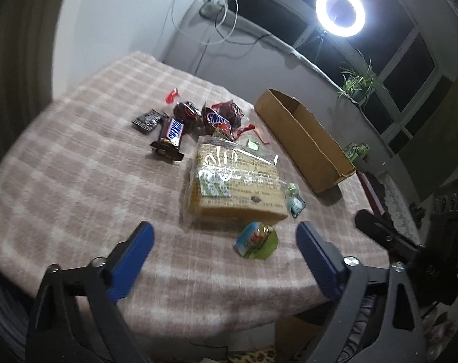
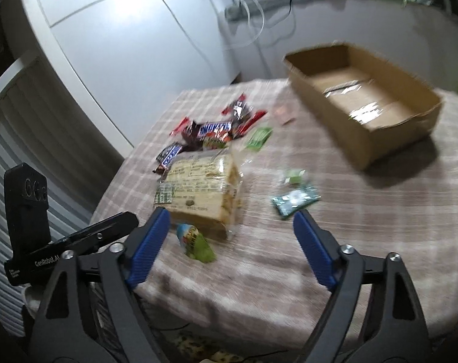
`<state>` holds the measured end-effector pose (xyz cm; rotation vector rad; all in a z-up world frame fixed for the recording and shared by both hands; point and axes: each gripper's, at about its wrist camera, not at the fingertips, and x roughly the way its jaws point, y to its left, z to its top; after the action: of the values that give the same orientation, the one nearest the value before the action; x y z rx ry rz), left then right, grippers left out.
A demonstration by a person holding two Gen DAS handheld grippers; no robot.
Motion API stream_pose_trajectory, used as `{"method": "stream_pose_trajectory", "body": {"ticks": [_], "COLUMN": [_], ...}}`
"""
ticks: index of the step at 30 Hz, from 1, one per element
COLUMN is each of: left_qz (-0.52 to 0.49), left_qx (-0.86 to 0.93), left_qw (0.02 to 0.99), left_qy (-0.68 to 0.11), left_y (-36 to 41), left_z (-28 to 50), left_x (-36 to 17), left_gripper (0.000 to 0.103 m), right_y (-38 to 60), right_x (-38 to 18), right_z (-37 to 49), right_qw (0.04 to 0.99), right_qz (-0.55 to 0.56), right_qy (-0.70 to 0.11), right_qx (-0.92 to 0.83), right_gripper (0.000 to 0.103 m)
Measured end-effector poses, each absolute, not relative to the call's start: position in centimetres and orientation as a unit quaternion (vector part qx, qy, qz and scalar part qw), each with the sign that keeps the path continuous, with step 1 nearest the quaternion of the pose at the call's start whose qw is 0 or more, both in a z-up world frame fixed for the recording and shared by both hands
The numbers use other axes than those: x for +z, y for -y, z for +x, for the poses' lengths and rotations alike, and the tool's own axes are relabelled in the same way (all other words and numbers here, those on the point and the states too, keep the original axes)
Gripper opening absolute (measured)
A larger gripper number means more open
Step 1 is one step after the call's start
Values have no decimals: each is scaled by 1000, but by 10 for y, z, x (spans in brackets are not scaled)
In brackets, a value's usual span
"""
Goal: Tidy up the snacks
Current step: 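Reach the right tool to the bread loaf and grasp it, then carry the bread loaf into the cardboard box and open the right tool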
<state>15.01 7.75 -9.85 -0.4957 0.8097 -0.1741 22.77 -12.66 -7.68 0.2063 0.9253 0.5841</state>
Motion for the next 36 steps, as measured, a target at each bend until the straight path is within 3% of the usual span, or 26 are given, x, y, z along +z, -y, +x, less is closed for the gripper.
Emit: {"method": "stream_pose_trajectory", "body": {"ticks": [1,3,11,17,36], "left_qz": [-238,-237,-270,-282,-238], "left_qx": [-87,-93,-108,-117,-122], "left_qw": [883,880,851,839,859], "left_qy": [-394,-402,-436,-451,-436], "left_y": [-77,-78,-96,-100,-82], "left_z": [155,164,199,213,226], "left_x": [-99,-101,-120,-130,-112], "left_gripper": [88,85,59,55,54], "right_y": [123,115,106,102,108], "right_x": [-80,-88,-118,-126,-100], "right_z": [232,242,268,281,284], "right_qw": [843,832,791,769,793], "right_qz": [100,106,143,167,142], "right_qy": [-446,-462,-513,-526,-490], "right_qx": [282,289,302,323,334], "right_gripper": [70,64,53,42,39]}}
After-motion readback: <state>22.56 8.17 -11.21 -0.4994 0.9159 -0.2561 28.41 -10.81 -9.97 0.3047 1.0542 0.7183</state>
